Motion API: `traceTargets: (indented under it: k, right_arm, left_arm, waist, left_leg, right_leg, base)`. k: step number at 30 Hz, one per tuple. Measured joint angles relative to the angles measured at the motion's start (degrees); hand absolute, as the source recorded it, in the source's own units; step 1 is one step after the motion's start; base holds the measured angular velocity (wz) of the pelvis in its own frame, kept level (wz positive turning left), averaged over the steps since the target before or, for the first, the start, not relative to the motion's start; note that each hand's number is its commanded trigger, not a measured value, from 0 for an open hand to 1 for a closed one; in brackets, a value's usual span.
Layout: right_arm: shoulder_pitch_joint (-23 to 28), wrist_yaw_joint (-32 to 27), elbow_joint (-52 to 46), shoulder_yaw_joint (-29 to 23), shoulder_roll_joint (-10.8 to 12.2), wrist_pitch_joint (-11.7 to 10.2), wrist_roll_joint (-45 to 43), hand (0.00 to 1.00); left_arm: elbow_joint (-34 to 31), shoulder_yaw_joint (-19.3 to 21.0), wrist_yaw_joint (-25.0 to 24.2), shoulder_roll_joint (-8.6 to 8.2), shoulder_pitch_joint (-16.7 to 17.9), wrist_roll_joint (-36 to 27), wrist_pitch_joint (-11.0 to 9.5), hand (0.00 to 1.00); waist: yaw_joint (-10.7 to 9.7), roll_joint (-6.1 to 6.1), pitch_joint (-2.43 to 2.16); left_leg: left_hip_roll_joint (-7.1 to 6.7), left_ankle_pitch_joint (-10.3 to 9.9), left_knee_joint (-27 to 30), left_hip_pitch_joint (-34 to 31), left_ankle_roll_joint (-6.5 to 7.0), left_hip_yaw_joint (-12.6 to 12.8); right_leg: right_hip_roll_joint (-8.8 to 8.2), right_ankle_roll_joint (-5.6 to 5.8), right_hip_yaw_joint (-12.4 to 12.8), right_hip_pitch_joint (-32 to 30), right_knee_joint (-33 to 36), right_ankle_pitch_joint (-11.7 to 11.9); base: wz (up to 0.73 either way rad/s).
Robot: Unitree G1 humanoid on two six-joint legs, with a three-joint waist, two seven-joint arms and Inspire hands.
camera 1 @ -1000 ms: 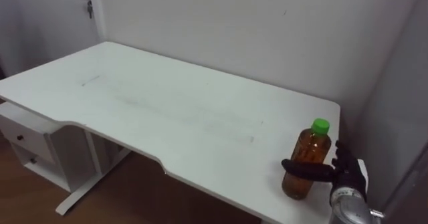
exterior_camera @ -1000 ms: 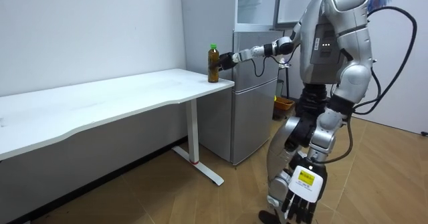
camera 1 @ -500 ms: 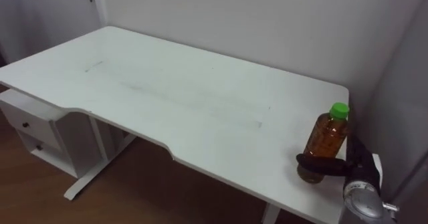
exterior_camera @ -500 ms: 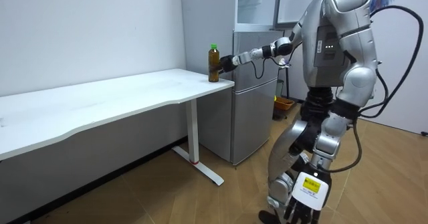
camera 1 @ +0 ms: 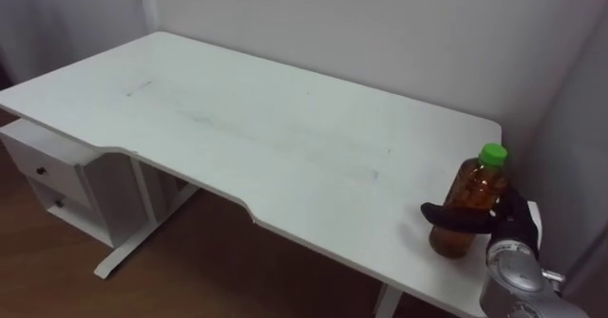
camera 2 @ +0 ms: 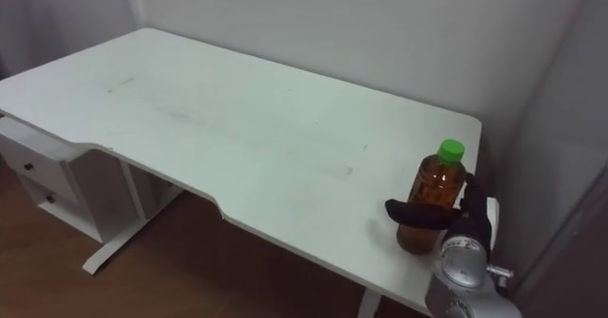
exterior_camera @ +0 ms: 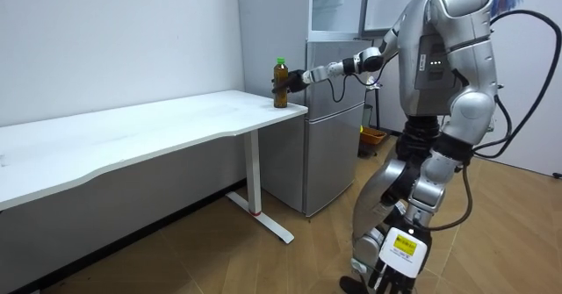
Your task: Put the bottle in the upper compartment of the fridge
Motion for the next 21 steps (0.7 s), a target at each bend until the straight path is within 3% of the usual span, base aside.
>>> traceTargets:
  k: [8, 9, 10, 11, 21]
  right_arm:
    - [0.0, 0.7, 0.0, 0.0, -0.1, -1.3, 0.3, 0.0]
    - [0.0, 0.8, 0.0, 0.0, -0.1, -1.3, 0.3, 0.12]
    - [0.0, 1.3, 0.0, 0.0, -0.1, -1.3, 0.3, 0.79]
    - [0.0, 1.6, 0.0, 0.0, -0.1, -1.3, 0.3, 1.0]
    - [0.0, 3.9, 1.2, 0.0, -0.1, -1.3, 0.3, 1.0]
  left_arm:
    - [0.1, -0.1, 0.2, 0.21, 0.1, -1.1, -0.4, 0.0]
    - [0.2, -0.1, 0.2, 0.21, 0.1, -1.1, -0.4, 0.0]
    - [0.3, -0.2, 0.2, 0.21, 0.1, -1.1, -0.4, 0.0]
    - [0.4, -0.2, 0.2, 0.21, 0.1, -1.0, -0.4, 0.0]
    - [1.0, -1.0, 0.1, 0.26, 0.1, -1.0, -0.3, 0.0]
  waist:
    - [1.0, 0.0, 0.0]
    - [0.9, 0.0, 0.0]
    - [0.9, 0.0, 0.0]
    - [0.9, 0.0, 0.0]
    - [1.0, -0.16, 0.07]
  left_leg:
    - [-0.01, 0.3, -0.3, 0.0, -0.36, 0.0]
    - [0.0, 0.3, -0.4, 0.0, -0.38, 0.0]
    - [0.0, 0.3, -0.4, 0.0, -0.39, 0.0]
    - [0.0, 0.3, -0.4, 0.0, -0.4, 0.0]
    - [0.0, 0.3, -0.4, 0.0, -0.43, -0.3]
  right_leg:
    - [-0.03, 0.04, -0.1, -0.1, 0.0, -0.1]
    - [-0.03, 0.02, -0.2, -0.1, 0.0, -0.1]
    - [-0.03, 0.0, -0.2, -0.1, 0.0, -0.1]
    - [-0.02, 0.0, -0.2, -0.1, 0.0, -0.1]
    - [0.25, 0.0, -0.3, 0.3, -0.8, -0.1]
  base:
    - [0.0]
    - [0.0]
    - [0.0]
    - [0.0]
    - [0.0]
